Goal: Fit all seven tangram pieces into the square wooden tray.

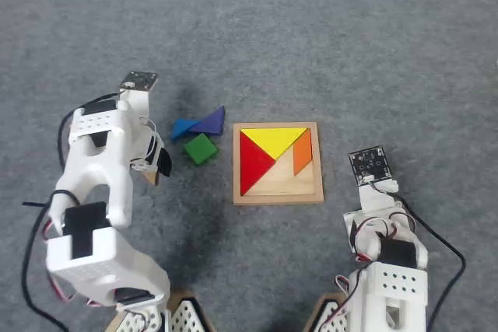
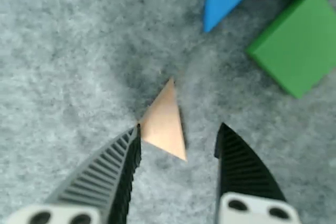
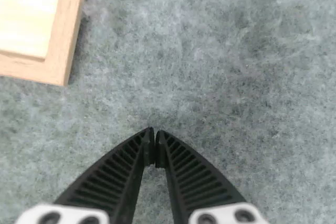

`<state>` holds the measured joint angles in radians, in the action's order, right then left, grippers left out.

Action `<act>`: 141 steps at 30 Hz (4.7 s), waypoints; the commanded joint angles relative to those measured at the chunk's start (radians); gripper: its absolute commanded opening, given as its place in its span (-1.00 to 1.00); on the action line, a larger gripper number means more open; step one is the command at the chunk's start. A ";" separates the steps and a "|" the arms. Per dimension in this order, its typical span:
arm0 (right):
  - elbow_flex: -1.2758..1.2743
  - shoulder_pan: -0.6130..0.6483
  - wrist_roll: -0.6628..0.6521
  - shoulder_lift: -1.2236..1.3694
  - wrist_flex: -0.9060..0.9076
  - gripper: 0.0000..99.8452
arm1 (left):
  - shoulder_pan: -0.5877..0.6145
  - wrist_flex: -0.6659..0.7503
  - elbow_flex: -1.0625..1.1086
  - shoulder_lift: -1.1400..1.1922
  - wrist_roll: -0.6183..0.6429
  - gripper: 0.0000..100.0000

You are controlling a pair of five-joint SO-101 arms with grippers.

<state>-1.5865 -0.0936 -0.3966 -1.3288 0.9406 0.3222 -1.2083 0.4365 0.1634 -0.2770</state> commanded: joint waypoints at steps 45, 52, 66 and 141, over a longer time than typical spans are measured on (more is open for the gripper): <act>0.006 0.007 -0.014 -0.013 -0.015 -0.98 | -0.184 -0.157 -0.059 -0.132 0.081 -0.89; 0.009 -0.001 -0.014 -0.013 -0.013 -0.98 | -0.321 -0.218 -0.061 -0.267 0.143 -0.89; 0.038 -0.116 -0.005 -0.013 -0.018 -0.98 | -0.738 -0.183 -0.351 0.002 0.298 -0.89; 0.014 -0.054 -0.012 -0.013 -0.038 -0.98 | -0.756 -0.069 -0.544 0.368 0.371 -0.57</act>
<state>-1.5865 -0.1626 -0.3966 -1.3288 0.9252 -0.4373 -1.2620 -0.0376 0.5102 0.1066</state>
